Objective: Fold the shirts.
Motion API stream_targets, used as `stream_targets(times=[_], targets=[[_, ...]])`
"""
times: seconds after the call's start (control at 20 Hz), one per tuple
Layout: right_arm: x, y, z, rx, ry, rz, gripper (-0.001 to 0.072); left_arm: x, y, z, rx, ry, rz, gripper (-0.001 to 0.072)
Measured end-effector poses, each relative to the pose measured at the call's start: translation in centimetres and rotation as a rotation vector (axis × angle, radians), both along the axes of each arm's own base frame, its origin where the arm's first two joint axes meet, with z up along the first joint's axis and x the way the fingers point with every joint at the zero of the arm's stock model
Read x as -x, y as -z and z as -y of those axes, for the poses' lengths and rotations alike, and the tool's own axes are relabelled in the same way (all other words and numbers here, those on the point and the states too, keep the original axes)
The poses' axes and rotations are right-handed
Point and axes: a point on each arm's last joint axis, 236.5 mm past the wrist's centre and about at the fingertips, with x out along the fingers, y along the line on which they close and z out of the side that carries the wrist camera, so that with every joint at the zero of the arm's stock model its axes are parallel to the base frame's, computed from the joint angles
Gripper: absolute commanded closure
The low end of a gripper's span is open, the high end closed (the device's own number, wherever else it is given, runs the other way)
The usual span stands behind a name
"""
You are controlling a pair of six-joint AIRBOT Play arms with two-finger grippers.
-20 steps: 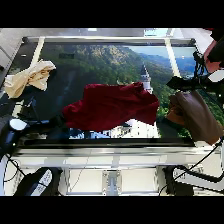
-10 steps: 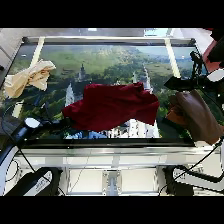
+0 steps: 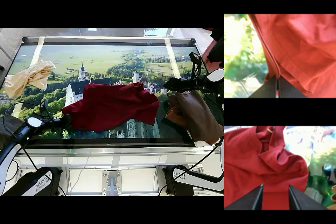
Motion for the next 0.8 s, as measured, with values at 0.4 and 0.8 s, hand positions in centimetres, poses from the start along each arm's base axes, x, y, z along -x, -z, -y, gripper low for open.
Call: stream_targets(times=[0.4, 0.8], targets=[[5.6, 9.1, -0.7, -0.052, 0.006, -0.352, 0.0324, 1.6, 0.0, 1.5, 0.049, 0.057, -0.054, 0.0695], [0.5, 12.3, 1.1, -0.058, 0.164, -0.228, 0.0325, 2.0, -0.1, 2.0, 0.075, 0.065, -0.07, 0.0695]])
